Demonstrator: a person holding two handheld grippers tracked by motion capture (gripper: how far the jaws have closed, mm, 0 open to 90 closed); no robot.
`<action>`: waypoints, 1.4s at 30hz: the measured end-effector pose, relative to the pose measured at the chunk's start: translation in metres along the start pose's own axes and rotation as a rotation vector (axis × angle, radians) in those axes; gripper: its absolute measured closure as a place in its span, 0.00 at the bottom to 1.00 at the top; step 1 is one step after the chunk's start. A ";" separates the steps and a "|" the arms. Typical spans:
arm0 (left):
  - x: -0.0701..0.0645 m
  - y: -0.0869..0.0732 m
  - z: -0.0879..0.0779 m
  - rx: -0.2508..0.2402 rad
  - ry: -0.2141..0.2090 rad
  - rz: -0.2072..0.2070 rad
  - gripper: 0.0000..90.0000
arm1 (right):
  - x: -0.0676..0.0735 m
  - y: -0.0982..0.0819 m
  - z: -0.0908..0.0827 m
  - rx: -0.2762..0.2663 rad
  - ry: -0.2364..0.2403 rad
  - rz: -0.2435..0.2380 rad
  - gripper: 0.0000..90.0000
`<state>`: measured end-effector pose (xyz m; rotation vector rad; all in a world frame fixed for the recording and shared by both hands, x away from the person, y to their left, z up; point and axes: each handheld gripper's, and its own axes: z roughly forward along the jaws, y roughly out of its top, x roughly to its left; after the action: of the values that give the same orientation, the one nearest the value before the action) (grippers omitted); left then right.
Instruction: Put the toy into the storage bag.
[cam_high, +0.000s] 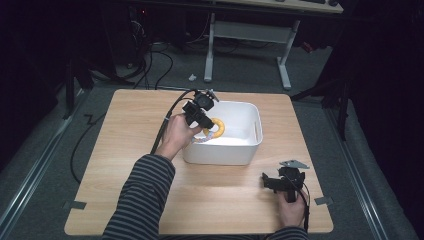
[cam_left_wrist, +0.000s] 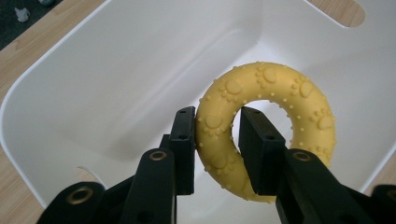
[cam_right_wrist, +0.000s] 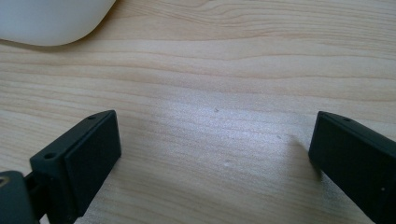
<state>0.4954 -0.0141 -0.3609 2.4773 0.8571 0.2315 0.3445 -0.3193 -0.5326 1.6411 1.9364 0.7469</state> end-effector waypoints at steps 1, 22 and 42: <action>0.000 0.000 0.000 0.000 0.000 0.000 0.75 | 0.000 0.000 0.000 0.000 0.000 0.000 0.02; -0.007 0.005 0.012 0.058 -0.046 0.042 0.74 | 0.002 0.000 0.001 -0.002 0.012 -0.009 0.02; -0.003 -0.016 -0.023 -0.093 0.000 0.001 0.53 | 0.002 0.001 0.000 0.000 0.011 -0.010 0.02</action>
<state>0.4774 0.0045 -0.3495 2.3916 0.8261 0.2658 0.3448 -0.3169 -0.5325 1.6299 1.9506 0.7536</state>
